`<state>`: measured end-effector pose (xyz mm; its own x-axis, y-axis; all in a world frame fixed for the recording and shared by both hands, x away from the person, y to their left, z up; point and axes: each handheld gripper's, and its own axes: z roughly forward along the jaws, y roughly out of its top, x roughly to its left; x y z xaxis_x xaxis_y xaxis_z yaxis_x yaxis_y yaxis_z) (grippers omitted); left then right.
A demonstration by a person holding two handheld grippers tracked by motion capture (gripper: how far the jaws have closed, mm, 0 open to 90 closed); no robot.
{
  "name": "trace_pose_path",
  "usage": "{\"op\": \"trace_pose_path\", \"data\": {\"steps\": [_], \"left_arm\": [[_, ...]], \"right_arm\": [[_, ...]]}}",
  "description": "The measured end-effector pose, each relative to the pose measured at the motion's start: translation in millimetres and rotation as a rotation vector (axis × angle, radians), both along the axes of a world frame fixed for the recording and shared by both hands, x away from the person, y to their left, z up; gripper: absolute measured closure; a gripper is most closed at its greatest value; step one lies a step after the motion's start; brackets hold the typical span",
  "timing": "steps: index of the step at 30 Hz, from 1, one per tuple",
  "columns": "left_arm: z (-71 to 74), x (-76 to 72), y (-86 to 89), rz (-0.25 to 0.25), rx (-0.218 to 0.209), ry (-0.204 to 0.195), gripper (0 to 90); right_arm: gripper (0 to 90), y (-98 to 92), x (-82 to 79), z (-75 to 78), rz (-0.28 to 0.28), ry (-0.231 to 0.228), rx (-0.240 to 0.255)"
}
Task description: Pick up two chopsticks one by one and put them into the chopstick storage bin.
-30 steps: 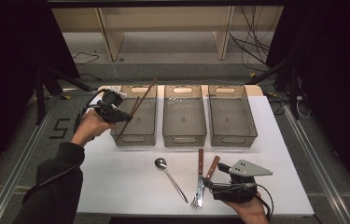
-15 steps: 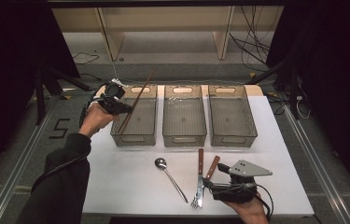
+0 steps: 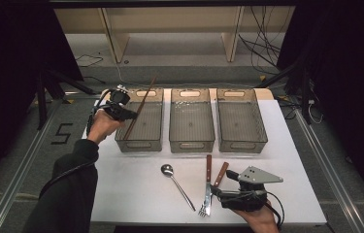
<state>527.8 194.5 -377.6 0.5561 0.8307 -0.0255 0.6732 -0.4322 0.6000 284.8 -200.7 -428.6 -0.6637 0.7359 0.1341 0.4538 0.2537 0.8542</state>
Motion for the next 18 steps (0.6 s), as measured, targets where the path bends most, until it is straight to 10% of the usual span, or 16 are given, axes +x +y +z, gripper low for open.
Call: {"op": "trace_pose_path", "data": {"steps": [15, 18], "left_arm": [[-12.2, 3.7, 0.3, 0.05, -0.012, 0.035, 83.8], [-12.0, 3.7, 0.3, 0.075, -0.023, 0.029, 70.5]], "right_arm": [[25.8, 0.1, -0.1, 0.0, 0.001, 0.001, 0.002], [25.7, 0.0, -0.1, 0.1, 0.001, 0.001, 0.002]]}}
